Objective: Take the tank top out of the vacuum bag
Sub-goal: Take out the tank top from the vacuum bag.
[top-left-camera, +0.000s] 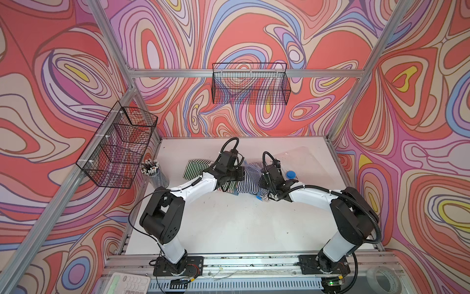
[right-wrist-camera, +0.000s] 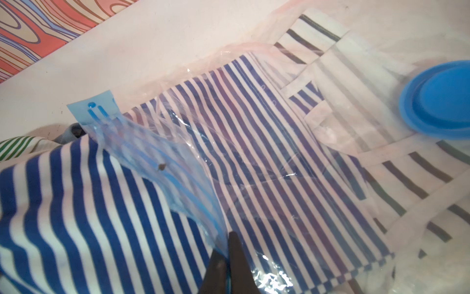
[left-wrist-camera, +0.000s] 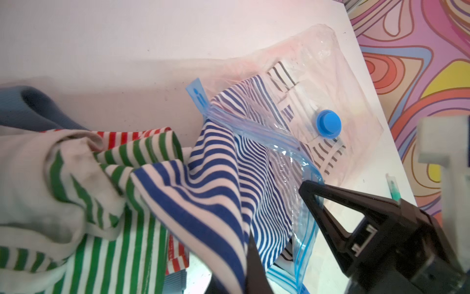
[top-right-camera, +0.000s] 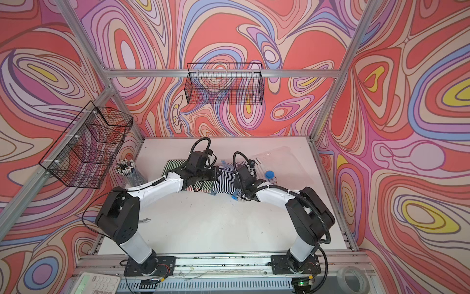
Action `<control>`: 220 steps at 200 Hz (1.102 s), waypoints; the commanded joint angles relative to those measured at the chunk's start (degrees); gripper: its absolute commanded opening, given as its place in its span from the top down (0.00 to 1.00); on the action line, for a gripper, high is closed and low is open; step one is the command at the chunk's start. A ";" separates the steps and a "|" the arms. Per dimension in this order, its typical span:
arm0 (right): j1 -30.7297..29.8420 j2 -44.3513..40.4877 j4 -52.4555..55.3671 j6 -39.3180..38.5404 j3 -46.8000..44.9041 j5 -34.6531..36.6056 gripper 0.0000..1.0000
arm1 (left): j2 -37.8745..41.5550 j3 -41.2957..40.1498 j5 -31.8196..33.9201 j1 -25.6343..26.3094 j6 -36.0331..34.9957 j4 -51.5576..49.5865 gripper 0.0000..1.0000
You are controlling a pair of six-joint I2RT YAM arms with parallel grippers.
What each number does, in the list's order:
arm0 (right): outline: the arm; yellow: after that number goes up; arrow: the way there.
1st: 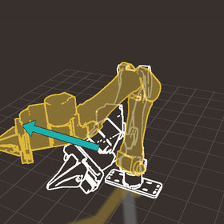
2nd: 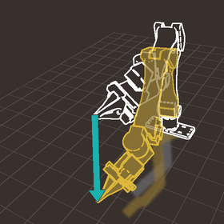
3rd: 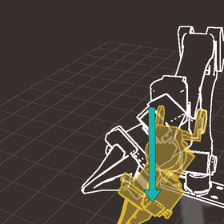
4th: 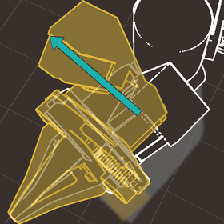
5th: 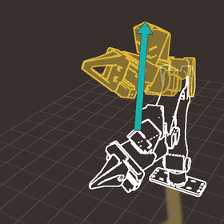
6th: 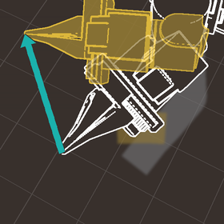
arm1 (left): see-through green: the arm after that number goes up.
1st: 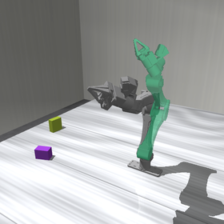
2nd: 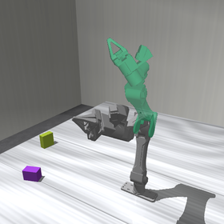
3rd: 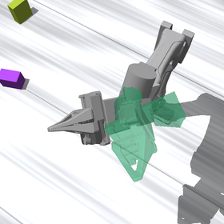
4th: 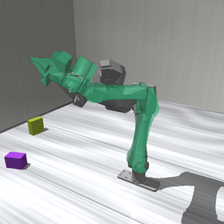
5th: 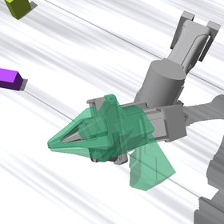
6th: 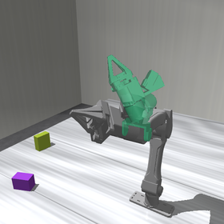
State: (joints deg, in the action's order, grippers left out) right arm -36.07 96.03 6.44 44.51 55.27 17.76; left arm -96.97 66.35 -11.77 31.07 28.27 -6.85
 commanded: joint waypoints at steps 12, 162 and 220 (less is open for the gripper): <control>0.04 1.27 0.11 -1.04 0.26 2.24 1.00 | 3.41 2.55 3.90 -1.01 -2.21 -2.01 1.00; 0.30 2.30 -2.61 -0.92 0.27 1.82 1.00 | 1.25 8.99 5.62 -2.83 -2.39 -3.00 1.00; 0.30 4.14 -4.94 0.65 0.11 -0.67 1.00 | 1.26 9.67 4.24 -5.35 -0.75 -3.54 1.00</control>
State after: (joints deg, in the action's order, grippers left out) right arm -36.07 99.11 2.76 44.05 55.40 17.21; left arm -95.46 73.52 -7.62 27.51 26.79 -10.79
